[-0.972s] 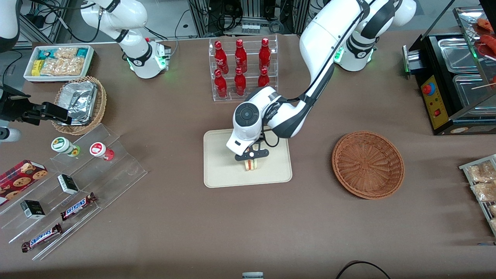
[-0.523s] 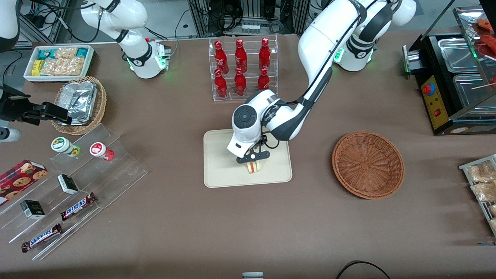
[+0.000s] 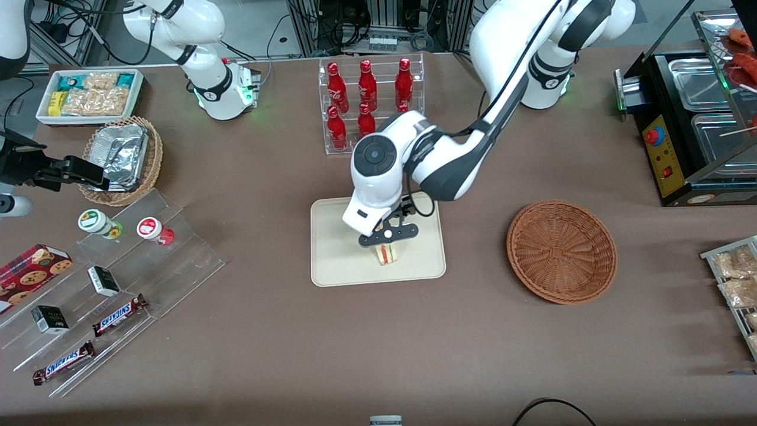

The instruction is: Place sandwich from basket to tray

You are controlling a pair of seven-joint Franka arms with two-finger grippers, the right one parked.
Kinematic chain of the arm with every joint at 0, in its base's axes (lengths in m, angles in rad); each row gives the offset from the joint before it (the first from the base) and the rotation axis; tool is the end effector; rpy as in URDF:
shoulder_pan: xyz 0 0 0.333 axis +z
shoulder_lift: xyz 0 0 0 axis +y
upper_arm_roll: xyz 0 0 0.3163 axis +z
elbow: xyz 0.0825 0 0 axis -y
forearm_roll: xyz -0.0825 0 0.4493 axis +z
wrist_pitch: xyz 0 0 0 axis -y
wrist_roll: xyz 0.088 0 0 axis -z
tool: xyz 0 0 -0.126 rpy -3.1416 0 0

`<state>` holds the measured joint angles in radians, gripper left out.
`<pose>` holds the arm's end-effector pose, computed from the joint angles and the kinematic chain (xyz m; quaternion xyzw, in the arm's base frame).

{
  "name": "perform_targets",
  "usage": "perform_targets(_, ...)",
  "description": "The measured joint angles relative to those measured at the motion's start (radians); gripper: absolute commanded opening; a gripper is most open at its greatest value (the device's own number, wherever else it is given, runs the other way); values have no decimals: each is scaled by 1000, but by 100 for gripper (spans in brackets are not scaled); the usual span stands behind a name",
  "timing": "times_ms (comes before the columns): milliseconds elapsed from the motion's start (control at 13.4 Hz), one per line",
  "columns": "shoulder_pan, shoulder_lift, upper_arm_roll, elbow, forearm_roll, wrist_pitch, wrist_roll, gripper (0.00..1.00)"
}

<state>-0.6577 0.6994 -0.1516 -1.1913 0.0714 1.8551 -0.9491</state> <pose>0.5789 -0.5562 0.3340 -0.9969 -0.0762 0.0204 0.0015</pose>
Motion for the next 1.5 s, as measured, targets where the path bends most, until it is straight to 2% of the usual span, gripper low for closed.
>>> perform_targets(374,136,-107,5,-23,0,-143,145,100)
perform_targets(1047,390,-352,4,-290,-26,-145,515,100)
perform_targets(1495,532,-535,7,-413,-33,-250,724,100)
